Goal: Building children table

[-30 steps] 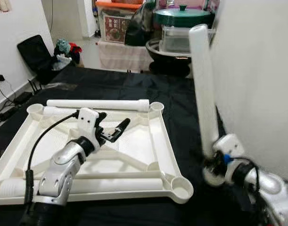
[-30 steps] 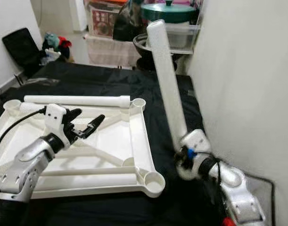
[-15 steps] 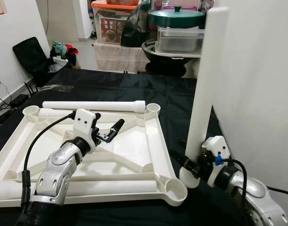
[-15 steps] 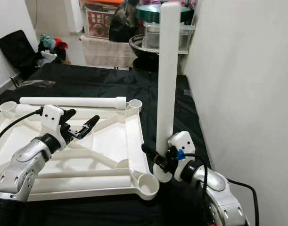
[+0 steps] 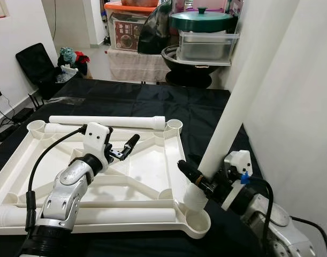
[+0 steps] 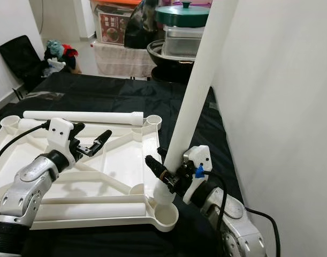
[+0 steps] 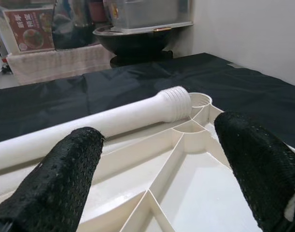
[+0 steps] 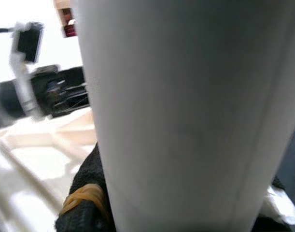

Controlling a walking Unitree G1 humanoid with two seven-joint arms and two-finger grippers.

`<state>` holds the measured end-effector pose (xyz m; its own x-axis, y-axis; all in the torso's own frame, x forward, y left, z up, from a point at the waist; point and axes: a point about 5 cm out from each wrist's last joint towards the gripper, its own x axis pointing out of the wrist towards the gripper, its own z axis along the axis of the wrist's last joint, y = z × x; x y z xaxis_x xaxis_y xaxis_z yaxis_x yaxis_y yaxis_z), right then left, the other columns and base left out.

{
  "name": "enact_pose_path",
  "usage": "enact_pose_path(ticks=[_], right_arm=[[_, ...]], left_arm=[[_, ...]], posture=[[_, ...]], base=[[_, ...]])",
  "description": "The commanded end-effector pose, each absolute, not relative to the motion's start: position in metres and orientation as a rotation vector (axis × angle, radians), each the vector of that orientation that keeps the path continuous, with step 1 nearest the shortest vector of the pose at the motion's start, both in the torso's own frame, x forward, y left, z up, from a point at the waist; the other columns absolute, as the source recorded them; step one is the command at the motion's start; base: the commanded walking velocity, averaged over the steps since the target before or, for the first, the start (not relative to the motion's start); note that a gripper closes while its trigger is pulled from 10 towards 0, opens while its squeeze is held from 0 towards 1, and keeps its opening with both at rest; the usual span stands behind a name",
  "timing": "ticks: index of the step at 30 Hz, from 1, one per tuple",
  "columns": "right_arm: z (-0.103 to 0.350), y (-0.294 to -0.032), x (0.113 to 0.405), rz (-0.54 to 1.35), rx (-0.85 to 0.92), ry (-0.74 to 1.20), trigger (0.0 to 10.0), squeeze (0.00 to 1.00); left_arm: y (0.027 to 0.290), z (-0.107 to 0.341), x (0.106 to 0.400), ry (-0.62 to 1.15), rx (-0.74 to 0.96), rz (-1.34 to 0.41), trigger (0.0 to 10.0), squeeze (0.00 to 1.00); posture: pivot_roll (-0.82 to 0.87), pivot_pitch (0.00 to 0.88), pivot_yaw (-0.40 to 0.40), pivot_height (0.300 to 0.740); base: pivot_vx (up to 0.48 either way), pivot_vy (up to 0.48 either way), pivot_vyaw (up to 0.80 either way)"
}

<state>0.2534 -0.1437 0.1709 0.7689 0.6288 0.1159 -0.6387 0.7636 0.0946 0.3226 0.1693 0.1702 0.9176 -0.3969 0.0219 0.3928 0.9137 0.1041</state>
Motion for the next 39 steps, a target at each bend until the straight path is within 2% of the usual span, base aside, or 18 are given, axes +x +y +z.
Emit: enact_pose_path(ticks=[1,2,9,23,34,39], right_arm=[[0.178,-0.151,0.261,0.615,0.11,-0.12,0.0,0.0],[0.189,-0.158,0.272,0.524,0.127,-0.16,0.0,0.0],[0.21,-0.167,0.284,0.395,0.203,-0.254,0.0,0.0],[0.21,-0.171,0.279,0.282,0.231,-0.217,0.0,0.0],[0.21,-0.166,0.273,0.247,0.227,-0.203,0.0,0.0],[0.209,-0.164,0.271,0.235,0.196,-0.192,0.0,0.0]], left_arm=[[0.167,0.171,0.324,-0.054,0.104,-0.406,10.0,0.0],[0.162,0.172,0.323,-0.067,0.11,-0.427,10.0,0.0],[0.153,0.173,0.319,-0.096,0.095,-0.461,10.0,0.0],[0.152,0.166,0.308,-0.093,0.055,-0.448,10.0,0.0],[0.14,0.166,0.296,-0.114,0.065,-0.473,10.0,0.0],[0.139,0.167,0.293,-0.124,0.097,-0.47,10.0,0.0]], posture=[[0.06,0.0,-0.031,0.74],[0.06,0.0,-0.032,0.74],[0.07,0.0,-0.031,0.74],[0.05,0.0,-0.041,0.74],[0.06,0.0,-0.053,0.74],[0.04,0.0,-0.052,0.74]], base=[[0.0,0.0,0.0],[0.0,0.0,0.0],[0.0,0.0,0.0],[0.0,0.0,0.0],[0.0,0.455,-0.31],[0.0,0.0,0.0]])
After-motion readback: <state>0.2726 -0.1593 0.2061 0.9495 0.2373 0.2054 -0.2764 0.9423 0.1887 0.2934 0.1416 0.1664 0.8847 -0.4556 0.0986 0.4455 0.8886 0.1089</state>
